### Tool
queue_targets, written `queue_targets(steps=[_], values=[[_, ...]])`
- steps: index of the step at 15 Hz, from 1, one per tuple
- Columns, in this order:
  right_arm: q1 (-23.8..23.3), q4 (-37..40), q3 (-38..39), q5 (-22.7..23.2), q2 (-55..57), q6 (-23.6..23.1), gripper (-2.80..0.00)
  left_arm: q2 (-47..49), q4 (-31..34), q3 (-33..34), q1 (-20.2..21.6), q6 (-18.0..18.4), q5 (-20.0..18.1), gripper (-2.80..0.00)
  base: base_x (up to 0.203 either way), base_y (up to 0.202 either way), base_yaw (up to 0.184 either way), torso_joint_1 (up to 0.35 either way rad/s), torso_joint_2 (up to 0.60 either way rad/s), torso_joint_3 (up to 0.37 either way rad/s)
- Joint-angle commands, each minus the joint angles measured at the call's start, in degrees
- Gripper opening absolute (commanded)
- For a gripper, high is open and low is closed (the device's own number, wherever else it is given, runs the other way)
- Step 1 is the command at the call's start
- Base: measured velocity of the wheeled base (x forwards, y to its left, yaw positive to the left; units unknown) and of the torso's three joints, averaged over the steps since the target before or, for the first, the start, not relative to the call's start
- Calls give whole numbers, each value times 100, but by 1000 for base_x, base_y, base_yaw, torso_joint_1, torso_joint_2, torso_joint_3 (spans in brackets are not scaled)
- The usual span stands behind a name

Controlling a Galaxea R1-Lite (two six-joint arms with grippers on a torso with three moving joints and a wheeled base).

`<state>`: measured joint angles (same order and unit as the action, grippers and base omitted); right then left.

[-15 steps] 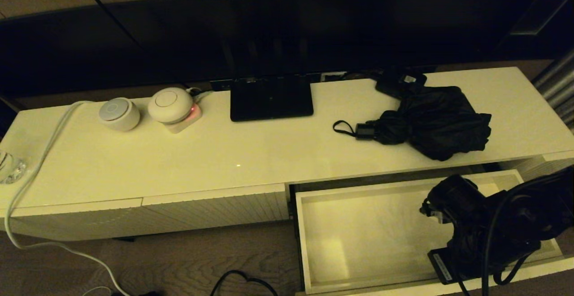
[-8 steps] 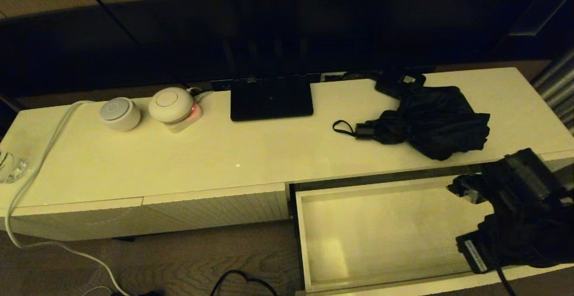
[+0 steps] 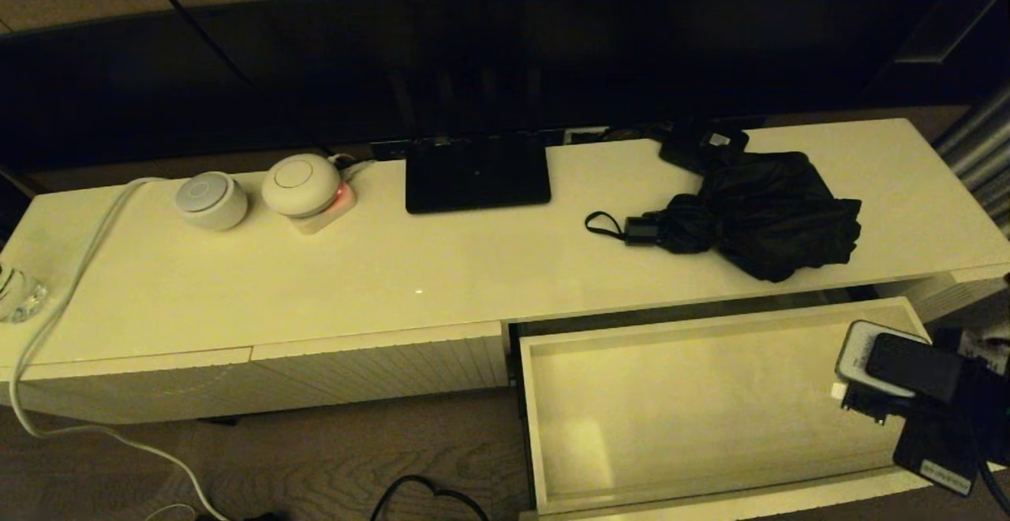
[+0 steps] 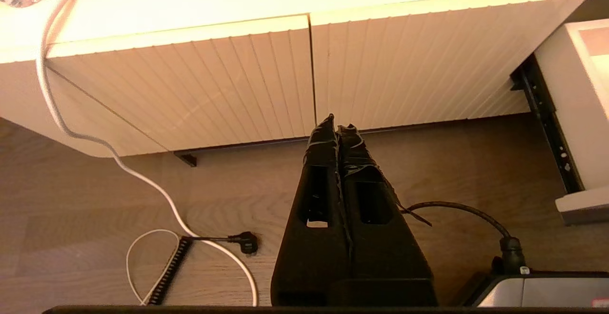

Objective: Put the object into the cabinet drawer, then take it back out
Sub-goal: Put the umbrella in the drawer

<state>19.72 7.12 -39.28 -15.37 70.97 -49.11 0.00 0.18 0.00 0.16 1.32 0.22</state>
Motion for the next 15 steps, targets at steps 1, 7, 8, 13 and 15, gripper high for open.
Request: queue_targets(steps=[1,7,8,13,15], values=[[33,-544,-111,17,41,-2225,-280,0,-1,18,2,0,4,-280,0,0,0,0,0,0],[532,-2460,63,152,895,-3524,0,0,-1,18,2,0,4,-280,0,0,0,0,0,0],[506,-2660,43,177,1038,-3547,0,0,-1,18,2,0,4,-280,0,0,0,0,0,0],[395,-2757,-477,402,1469,-3747,0,0,-1,18,2,0,4,-280,0,0,0,0,0,0],[292,-2700,-636,412,1568,-3840,0,0,-1,18,2,0,4,-280,0,0,0,0,0,0]])
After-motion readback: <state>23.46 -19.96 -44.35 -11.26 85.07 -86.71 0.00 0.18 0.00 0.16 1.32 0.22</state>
